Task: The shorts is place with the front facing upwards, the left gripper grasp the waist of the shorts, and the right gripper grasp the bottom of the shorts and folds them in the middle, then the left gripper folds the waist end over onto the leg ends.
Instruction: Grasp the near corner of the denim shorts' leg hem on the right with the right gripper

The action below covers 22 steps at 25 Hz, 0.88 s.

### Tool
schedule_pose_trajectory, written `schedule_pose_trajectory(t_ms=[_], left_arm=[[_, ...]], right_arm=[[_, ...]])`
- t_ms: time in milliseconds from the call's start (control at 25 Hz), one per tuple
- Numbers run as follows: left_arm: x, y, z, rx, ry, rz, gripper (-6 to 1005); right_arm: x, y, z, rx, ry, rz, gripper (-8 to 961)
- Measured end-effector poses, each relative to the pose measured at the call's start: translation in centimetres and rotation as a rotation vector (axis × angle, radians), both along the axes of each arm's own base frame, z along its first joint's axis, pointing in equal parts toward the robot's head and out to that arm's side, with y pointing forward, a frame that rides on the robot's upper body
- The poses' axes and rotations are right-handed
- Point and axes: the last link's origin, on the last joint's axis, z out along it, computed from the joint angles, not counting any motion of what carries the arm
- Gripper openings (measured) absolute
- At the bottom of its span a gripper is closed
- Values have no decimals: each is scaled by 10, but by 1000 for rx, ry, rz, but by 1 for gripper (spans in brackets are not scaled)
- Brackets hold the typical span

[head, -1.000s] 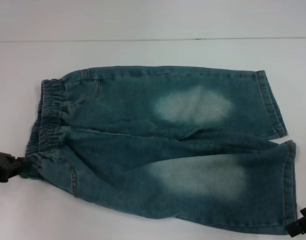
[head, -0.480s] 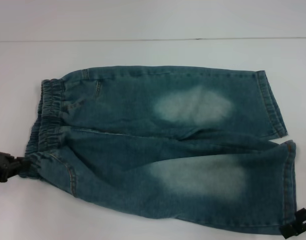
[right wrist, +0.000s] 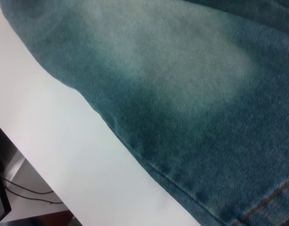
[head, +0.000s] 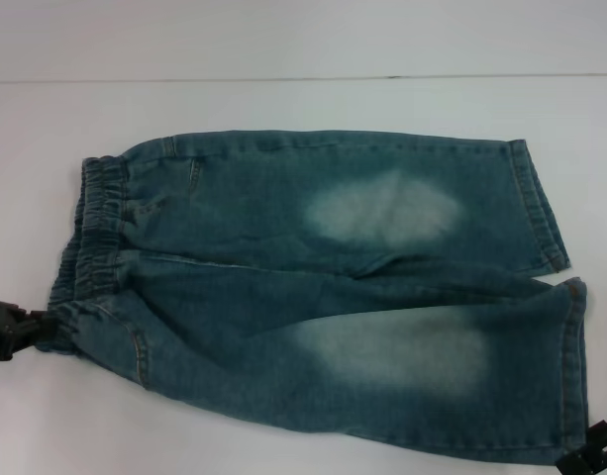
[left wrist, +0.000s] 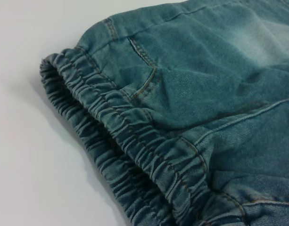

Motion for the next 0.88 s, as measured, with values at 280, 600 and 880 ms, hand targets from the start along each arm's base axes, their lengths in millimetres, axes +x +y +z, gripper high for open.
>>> schedule_pose_trajectory(t_ms=[280, 600, 880], left_arm=[[0, 0, 0, -1, 1, 1, 104], [0, 0, 0, -1, 0, 1, 111], [0, 0, -1, 0, -2, 0, 116]], right_arm=[[1, 0, 3, -1, -17, -7, 908], [0, 0, 1, -2, -9, -4, 893], [1, 2, 0, 13, -9, 2, 881]])
